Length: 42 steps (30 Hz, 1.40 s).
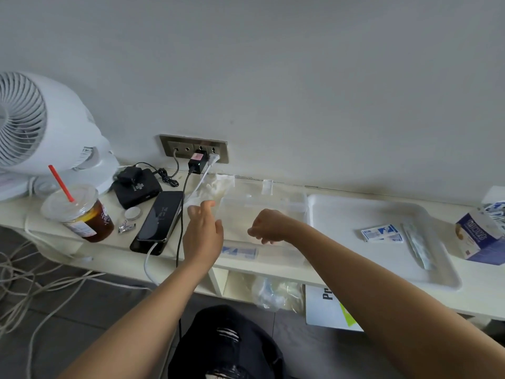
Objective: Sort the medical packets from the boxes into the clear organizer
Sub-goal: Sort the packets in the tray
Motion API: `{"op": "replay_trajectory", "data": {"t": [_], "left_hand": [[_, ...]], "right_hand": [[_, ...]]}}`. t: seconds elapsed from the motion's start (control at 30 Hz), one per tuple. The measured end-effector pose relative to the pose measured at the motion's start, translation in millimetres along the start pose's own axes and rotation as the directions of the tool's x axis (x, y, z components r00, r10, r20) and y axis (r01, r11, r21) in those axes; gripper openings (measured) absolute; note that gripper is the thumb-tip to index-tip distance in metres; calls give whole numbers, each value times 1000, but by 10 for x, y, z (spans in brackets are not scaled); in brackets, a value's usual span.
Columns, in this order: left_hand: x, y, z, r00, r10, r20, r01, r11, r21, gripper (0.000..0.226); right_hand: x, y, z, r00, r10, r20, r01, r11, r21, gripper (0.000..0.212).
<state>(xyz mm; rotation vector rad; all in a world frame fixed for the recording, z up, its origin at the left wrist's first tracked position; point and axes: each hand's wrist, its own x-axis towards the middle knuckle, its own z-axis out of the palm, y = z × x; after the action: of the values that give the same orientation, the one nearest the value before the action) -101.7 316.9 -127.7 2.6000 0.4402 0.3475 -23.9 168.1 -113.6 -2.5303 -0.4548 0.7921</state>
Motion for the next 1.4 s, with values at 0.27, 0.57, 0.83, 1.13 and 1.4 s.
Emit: {"op": "replay_trajectory", "data": {"t": [0.27, 0.57, 0.83, 1.13, 1.4], "left_hand": [[56, 191, -48, 939, 297, -171, -257, 941, 220, 31], [-33, 1095, 269, 885, 454, -104, -459, 888, -32, 26], [-222, 2112, 1128, 749, 616, 243, -560, 786, -263, 18], [-221, 2552, 1817, 708, 477, 521, -570, 822, 22, 44], [-113, 2597, 1874, 715, 372, 592, -495, 867, 53, 45]], "right_hand": [[-420, 115, -250, 994, -107, -2, 107, 994, 13, 32], [-1048, 869, -600, 906, -175, -385, 293, 916, 274, 19], [-1305, 2350, -616, 830, 307, -466, -254, 951, 173, 28], [-1232, 2751, -537, 818, 293, -495, -163, 944, 288, 19], [-1132, 2859, -558, 804, 300, -513, -81, 910, 406, 45]]}}
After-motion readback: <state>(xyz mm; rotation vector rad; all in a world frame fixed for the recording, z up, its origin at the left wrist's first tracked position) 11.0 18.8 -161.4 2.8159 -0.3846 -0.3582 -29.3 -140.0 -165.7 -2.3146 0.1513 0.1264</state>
